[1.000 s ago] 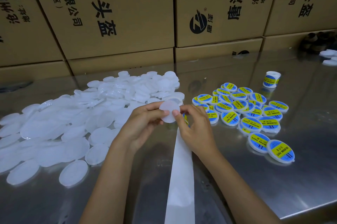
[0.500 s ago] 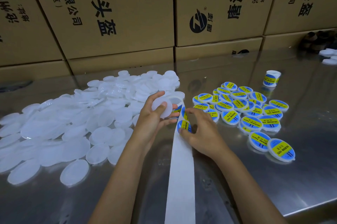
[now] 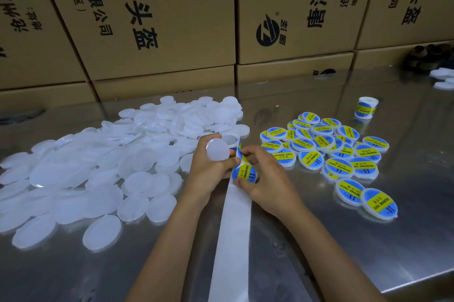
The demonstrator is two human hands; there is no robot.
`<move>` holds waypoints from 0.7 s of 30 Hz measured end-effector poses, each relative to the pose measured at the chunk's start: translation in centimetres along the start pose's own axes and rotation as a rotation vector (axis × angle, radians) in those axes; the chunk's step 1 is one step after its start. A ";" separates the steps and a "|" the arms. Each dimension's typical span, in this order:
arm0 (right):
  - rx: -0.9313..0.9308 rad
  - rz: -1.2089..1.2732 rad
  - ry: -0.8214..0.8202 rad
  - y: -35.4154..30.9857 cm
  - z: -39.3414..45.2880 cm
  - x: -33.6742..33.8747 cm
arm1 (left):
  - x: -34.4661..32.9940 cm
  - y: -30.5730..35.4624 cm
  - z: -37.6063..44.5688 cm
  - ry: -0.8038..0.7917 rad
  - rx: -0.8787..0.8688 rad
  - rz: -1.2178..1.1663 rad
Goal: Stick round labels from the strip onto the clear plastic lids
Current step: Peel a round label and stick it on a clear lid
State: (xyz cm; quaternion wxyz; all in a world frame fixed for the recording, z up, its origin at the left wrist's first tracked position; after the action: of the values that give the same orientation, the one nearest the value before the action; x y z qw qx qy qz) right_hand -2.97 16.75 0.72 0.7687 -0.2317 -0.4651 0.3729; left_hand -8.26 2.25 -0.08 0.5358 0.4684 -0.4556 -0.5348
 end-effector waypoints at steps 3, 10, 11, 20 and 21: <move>-0.078 0.071 0.023 0.3 0.0 0.1 | 0.4 0.1 0.1 0.038 -0.014 0.002; -0.148 0.099 0.055 0.8 0.2 0.2 | 0.6 -0.4 0.3 0.009 0.042 -0.064; -0.125 0.073 0.058 0.7 0.2 0.2 | 0.5 -0.4 0.3 0.002 0.052 -0.076; 0.119 -0.223 0.154 -0.7 0.0 0.5 | 0.6 0.5 0.3 0.006 -0.006 0.065; 0.143 -0.253 0.174 -0.9 -0.1 0.5 | 0.6 0.4 0.3 0.011 -0.002 0.060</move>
State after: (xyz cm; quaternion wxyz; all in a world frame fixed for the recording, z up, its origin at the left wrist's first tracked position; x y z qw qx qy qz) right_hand -2.43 16.61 1.62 0.8613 -0.1474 -0.3947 0.2841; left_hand -8.48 1.62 0.40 0.5547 0.4569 -0.4658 -0.5164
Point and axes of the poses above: each hand's wrist, its own z-axis towards the middle knuckle, its own x-axis out of the back of the hand, y = z × x, the point moved 6 cm from there along z, towards the middle knuckle, and after that the axes turned 1 degree about y, right-handed, at the moved point
